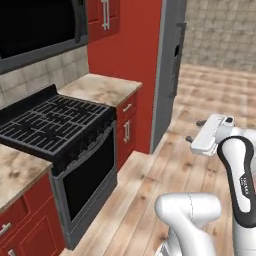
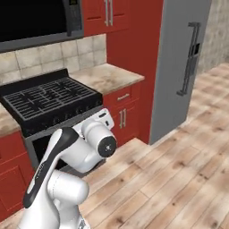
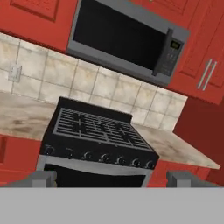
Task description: Pick the candle and candle from the dining table and place them in the open cabinet. Close the cabinet after placing the objects.
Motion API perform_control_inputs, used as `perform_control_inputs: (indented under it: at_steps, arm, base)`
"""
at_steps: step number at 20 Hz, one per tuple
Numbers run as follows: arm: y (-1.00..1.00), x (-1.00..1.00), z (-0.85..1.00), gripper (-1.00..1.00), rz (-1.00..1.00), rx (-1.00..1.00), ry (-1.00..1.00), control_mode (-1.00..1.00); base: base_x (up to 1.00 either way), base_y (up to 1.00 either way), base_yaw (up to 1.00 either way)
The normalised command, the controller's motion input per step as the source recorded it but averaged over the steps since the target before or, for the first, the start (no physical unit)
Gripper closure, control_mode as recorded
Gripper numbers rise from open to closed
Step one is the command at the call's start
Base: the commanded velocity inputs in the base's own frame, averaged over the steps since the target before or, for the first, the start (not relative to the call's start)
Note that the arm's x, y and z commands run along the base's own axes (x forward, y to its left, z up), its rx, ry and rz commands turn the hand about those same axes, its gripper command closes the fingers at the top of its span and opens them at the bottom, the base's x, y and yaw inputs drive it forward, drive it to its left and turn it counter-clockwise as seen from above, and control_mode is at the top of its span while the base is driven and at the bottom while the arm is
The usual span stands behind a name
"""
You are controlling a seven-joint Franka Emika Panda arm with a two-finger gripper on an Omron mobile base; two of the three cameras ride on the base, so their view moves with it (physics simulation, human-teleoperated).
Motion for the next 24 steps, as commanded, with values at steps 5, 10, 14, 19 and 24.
perform_control_inputs:
  at_steps: [5,10,14,19,24]
  arm:
    - [0.0,0.0,0.0,-1.0,0.0,0.0,0.0,1.0]
    - [0.0,0.0,0.0,-1.0,0.0,0.0,0.0,1.0]
    - [0.0,0.0,0.0,-1.0,0.0,0.0,0.0,1.0]
    - [0.0,0.0,0.0,-1.0,0.0,0.0,0.0,1.0]
    - [0.0,0.0,0.0,-1.0,0.0,0.0,0.0,1.0]
  base:
    - [0.63,0.26,-0.52]
    - [0.6,0.1,-0.49]
    - [0.71,0.18,-0.47]
    - [0.85,0.35,-0.48]
    - [0.89,0.48,-0.5]
